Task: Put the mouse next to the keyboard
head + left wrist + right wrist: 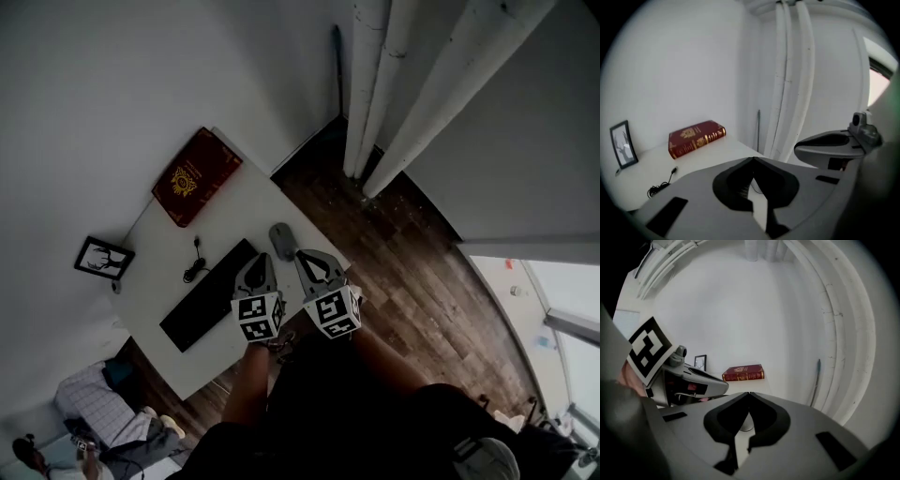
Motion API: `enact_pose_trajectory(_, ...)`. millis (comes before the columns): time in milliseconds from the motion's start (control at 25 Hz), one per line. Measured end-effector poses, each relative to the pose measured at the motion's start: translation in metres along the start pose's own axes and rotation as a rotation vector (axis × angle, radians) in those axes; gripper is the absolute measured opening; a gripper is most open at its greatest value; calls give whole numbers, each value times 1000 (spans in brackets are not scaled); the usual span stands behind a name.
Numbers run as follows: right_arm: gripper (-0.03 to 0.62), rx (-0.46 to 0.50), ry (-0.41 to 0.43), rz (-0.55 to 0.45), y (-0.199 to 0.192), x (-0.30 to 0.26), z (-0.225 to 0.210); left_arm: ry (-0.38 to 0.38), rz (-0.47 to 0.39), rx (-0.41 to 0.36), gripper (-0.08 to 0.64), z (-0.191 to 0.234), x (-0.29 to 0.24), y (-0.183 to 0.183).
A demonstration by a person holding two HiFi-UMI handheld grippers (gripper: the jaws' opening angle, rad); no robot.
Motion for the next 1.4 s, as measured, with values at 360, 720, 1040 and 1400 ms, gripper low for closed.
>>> enact_pose_trajectory(360, 20, 80, 85, -101, 28, 27, 55, 23, -157, 47, 2, -13, 91, 5)
enact_pose_trajectory(720, 20, 137, 79, -175, 51, 123, 71, 36, -316, 71, 3, -57, 168, 16)
enact_pose_trajectory(1040, 20, 203, 166, -223, 82, 140, 63, 73, -349, 101, 3, -87, 173, 31)
enact_pose_trajectory(1400, 20, 209, 217, -262, 98, 144, 36, 75, -398, 101, 3, -120, 162, 61)
Point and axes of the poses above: the fingertips, and each gripper's own axes: x backward along the fingers, z to its left, y out of its top, the point moved 1 cm from there along x, backward along the fingers, and after that the axes turned 14 degrees about -z, right-handed, at the moved point
